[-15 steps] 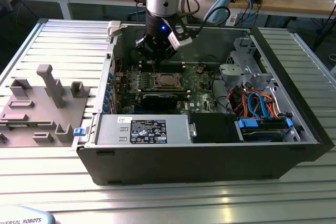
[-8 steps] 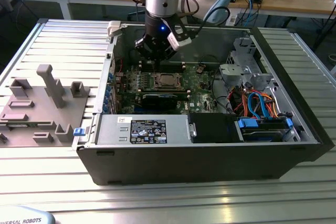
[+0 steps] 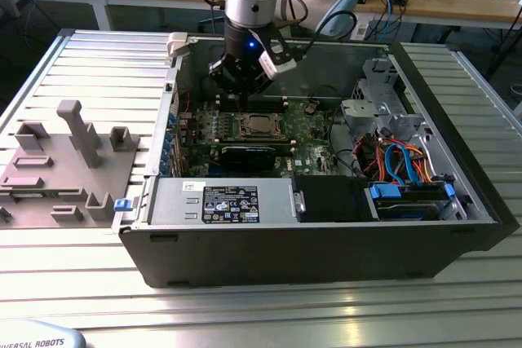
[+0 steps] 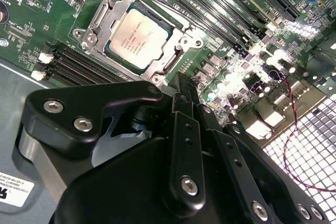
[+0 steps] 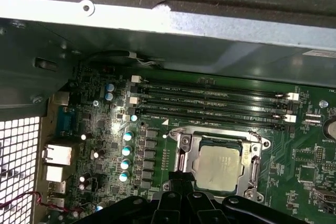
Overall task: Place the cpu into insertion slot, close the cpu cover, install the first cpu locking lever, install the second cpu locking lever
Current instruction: 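Install the first cpu locking lever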
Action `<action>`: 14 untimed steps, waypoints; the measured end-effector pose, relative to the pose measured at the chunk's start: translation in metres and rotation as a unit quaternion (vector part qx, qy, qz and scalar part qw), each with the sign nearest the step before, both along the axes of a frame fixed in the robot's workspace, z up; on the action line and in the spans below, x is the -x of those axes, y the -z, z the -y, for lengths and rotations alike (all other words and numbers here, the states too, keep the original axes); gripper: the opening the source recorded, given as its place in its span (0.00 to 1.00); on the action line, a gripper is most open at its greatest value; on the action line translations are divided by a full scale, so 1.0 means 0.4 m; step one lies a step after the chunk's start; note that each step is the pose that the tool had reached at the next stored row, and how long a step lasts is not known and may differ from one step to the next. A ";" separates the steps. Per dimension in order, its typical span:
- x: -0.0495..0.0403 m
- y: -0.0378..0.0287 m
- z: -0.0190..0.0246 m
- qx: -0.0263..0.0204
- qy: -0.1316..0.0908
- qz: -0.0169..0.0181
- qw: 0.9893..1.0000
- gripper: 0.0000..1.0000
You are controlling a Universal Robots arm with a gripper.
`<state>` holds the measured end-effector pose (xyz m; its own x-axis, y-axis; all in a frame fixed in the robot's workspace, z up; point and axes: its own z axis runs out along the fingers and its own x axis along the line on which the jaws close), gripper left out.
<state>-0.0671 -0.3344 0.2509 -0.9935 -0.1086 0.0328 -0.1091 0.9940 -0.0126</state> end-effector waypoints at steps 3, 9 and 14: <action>0.001 0.001 0.000 0.000 0.000 0.000 1.000 0.11; 0.007 0.003 0.000 0.000 0.000 0.000 1.000 0.11; 0.012 0.004 0.000 0.000 0.000 0.000 1.000 0.11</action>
<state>-0.0721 -0.3343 0.2493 -0.9936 -0.1085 0.0328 -0.1090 0.9940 -0.0125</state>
